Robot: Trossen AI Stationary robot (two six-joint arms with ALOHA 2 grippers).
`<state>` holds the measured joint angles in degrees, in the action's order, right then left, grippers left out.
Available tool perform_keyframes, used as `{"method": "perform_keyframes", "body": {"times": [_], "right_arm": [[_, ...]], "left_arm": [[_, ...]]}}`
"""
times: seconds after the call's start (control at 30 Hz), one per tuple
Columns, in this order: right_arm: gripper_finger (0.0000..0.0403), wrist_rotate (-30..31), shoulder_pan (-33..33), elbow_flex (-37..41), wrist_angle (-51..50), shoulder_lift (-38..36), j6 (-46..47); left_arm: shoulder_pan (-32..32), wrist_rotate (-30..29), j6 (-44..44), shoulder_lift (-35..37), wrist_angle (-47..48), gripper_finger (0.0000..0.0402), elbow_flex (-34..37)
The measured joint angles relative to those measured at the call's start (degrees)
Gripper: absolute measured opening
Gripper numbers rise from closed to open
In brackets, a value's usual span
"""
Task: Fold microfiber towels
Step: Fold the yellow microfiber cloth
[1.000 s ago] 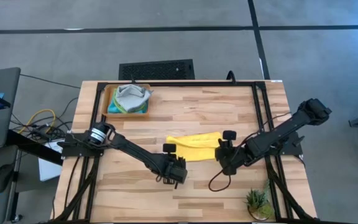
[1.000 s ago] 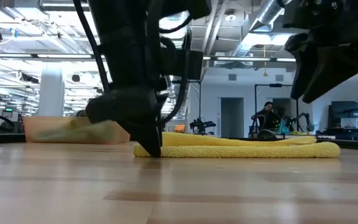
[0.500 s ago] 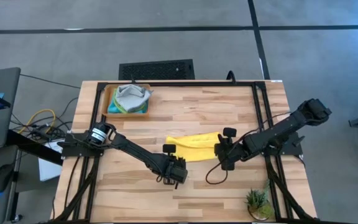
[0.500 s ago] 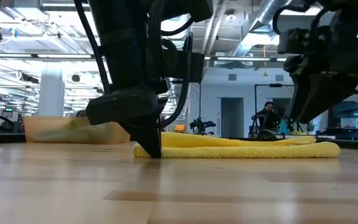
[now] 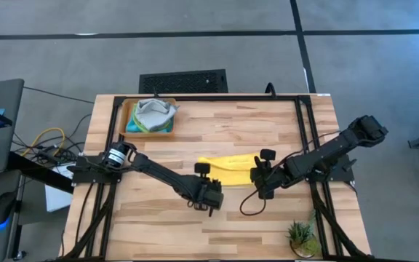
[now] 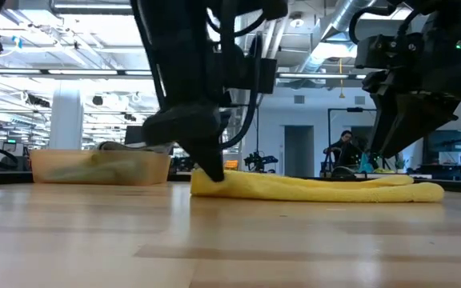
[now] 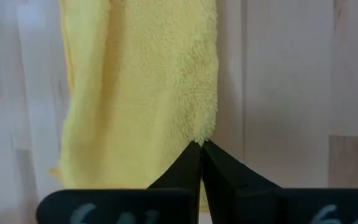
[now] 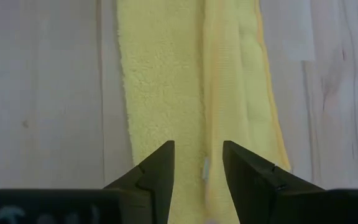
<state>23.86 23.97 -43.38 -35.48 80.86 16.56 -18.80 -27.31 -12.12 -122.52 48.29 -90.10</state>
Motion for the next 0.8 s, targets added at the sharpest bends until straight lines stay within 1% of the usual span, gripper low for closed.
{"method": "perform_keyframes", "body": {"times": [0.13,0.23,0.43,0.6,0.7,0.8], "right_arm": [[0.0154,0.1,0.0,0.0,-0.4,-0.1,0.0],[0.0152,0.4,0.6,-0.2,-2.9,-2.1,0.9],[0.0154,4.4,2.1,-1.9,-14.2,-7.3,8.6],[0.0155,4.6,3.3,-1.9,-19.3,-12.5,14.7],[0.0155,4.6,4.0,-2.0,-20.9,-14.8,16.4],[0.0155,4.7,4.3,-2.0,-21.3,-16.7,16.5]], "left_arm": [[1.3,0.1,4.6,0.0,0.2,0.0,-3.1],[2.3,0.0,9.6,0.0,0.1,0.0,-5.6],[5.4,0.6,18.6,0.1,-0.6,0.0,-10.4],[8.2,3.8,27.4,0.2,-7.1,0.0,-11.0],[9.8,4.1,32.4,0.2,-11.8,0.0,-11.4],[11.2,5.5,37.3,0.2,-16.4,0.0,-11.4]]}}
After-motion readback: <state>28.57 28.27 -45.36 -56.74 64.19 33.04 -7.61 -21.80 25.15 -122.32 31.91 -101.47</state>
